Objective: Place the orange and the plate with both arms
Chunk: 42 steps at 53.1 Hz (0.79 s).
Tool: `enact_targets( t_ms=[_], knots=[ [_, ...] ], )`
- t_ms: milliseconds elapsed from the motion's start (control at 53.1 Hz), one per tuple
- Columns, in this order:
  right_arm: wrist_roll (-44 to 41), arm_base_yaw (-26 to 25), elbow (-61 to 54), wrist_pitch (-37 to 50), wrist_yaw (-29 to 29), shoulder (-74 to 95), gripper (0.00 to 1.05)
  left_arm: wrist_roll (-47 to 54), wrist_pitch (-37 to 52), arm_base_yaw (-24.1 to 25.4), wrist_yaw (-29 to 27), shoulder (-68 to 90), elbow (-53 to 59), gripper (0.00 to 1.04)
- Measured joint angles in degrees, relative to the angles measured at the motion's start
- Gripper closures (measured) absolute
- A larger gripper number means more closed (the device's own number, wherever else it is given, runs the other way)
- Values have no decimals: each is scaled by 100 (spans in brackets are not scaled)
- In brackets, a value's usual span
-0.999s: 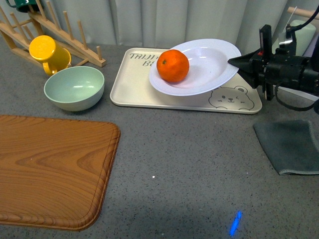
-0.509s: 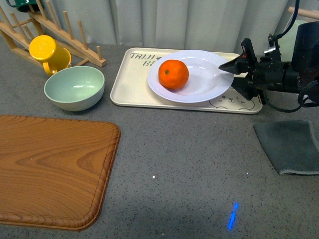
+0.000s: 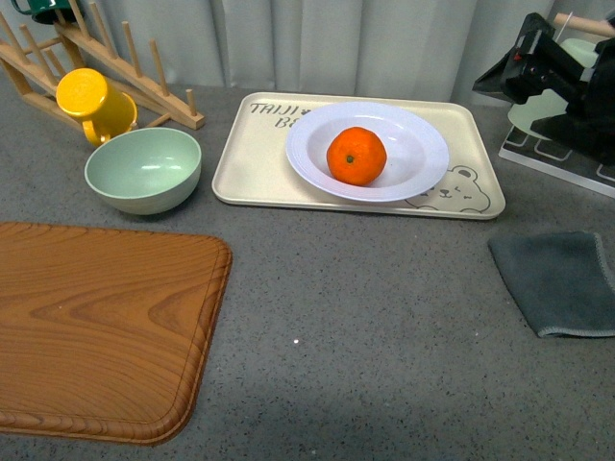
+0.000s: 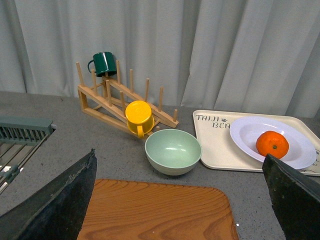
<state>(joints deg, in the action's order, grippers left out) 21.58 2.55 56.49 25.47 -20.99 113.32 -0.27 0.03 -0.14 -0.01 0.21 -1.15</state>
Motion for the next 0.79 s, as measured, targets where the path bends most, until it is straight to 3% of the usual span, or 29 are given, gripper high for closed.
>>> enact_targets(
  t_ms=[377,660,792],
  knots=[
    [-1779,348,-2647,245,2347,-2966,9,0,0,0,0,0,0,6],
    [-2518,345,-4081,-527,3351,-5029,9,0,0,0,0,0,0,6],
    [-2671,391,-4330,-627,3469,-5512,9,0,0,0,0,0,0,6]
  ],
)
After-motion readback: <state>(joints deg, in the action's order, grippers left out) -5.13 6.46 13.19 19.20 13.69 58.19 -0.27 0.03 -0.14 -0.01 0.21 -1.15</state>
